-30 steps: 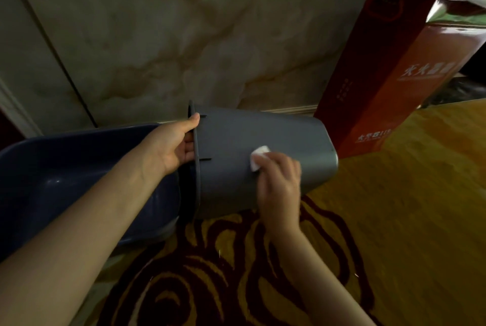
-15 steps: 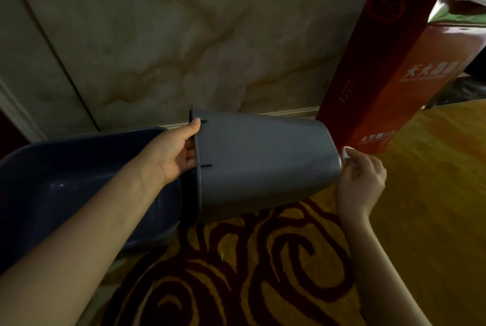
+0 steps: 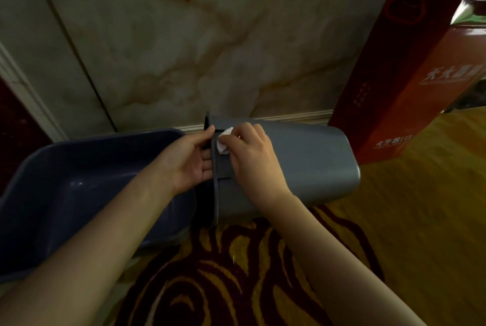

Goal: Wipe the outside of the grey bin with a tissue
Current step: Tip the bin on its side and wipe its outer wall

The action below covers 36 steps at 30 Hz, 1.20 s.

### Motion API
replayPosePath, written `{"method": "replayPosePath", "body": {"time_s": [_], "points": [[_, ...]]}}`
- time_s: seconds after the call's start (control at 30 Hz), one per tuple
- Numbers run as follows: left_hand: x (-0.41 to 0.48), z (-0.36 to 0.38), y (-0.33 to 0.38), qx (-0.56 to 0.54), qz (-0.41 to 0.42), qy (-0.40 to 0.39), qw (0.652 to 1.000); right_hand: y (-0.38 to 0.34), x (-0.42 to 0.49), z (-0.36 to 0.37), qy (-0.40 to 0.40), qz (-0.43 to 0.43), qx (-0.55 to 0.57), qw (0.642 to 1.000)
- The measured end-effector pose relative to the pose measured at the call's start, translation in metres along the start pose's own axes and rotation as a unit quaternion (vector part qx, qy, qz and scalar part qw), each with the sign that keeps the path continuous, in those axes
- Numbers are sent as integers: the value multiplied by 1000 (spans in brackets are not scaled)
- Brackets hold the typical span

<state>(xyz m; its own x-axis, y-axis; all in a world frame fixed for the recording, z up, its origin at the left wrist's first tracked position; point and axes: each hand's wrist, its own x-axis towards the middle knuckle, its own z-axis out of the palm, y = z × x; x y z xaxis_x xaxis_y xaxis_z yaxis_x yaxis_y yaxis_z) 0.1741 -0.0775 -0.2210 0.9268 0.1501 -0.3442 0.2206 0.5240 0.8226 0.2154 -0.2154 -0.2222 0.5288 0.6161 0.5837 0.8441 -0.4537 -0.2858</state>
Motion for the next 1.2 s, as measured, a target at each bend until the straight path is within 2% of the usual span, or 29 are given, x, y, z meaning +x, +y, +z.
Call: {"method": "replayPosePath", "body": {"time_s": [0.17, 0.4, 0.47, 0.57, 0.67, 0.73, 0.87, 1.0, 1.07, 1.13, 1.2], "points": [[2, 2, -1, 2, 13, 5, 1000, 9, 7, -1, 21, 27, -25, 999], [-4, 1, -3, -5, 7, -20, 1000, 64, -2, -22, 70, 213, -51, 973], [-5, 0, -5, -9, 8, -34, 999, 62, -7, -27, 108, 233, -46, 965], [-7, -3, -7, -6, 18, -64, 998, 36, -1, -27, 137, 135, -4, 981], [-10, -6, -9, -5, 24, -95, 995, 9, 11, -17, 96, 18, 46, 994], [-12, -9, -9, -9, 22, -109, 994, 0, 16, -11, 58, -18, 57, 996], [-12, -6, -8, -6, 18, -109, 994, 18, 11, -9, 26, 15, 43, 999], [-13, -8, -7, -8, 16, -98, 995, 43, -14, -23, 110, 133, -9, 985], [-12, -7, -7, -12, 19, -100, 995, 41, -35, -29, 153, 165, -24, 974], [-10, -6, -8, -12, 27, -94, 995, 21, -56, -24, 130, 122, -23, 984], [-8, -4, -9, -11, 38, -78, 996, -3, -74, -9, 65, 58, -13, 996]]}}
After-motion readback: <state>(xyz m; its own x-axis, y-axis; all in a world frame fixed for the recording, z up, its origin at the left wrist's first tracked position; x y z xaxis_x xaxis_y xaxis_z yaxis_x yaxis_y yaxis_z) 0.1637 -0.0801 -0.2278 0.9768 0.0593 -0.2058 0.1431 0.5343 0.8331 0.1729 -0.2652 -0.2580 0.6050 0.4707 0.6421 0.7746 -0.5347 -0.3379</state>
